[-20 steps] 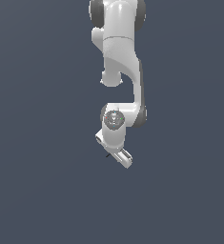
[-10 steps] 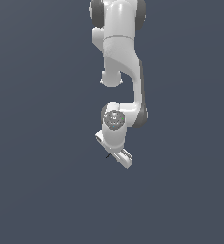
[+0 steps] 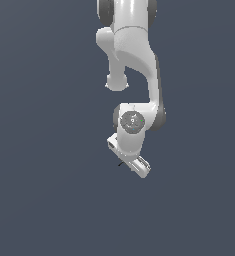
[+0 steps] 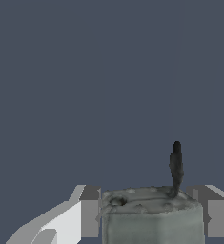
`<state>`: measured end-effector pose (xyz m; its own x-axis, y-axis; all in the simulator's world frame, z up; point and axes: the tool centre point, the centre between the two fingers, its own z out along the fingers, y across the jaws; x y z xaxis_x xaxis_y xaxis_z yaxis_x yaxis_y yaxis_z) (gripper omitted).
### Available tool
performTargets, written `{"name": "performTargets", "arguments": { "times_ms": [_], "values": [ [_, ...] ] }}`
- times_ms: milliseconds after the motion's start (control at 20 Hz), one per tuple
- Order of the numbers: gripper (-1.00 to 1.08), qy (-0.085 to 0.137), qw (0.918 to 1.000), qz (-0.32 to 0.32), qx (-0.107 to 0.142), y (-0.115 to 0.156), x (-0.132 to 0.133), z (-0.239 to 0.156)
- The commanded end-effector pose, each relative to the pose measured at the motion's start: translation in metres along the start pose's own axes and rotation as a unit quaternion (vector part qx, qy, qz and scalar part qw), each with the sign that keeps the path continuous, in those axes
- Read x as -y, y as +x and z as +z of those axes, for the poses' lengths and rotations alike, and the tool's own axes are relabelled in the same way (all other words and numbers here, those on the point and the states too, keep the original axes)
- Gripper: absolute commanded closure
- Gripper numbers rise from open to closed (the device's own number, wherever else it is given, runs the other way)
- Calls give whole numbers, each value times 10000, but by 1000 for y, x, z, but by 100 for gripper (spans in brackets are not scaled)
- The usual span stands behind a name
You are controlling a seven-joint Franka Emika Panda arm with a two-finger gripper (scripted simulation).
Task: Pick up the object and move it to a goal position.
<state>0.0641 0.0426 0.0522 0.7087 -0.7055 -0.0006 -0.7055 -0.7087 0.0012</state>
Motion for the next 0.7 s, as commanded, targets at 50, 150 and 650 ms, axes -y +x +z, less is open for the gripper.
{"name": "performTargets", "arguments": {
  "times_ms": [50,150,650],
  "values": [
    [108,2,10000,-1,-6,-6,21,-23],
    [108,2,10000,-1,-6,-9,34,-36],
    [108,1,10000,0,-8,-24,97,-100]
  ]
}}
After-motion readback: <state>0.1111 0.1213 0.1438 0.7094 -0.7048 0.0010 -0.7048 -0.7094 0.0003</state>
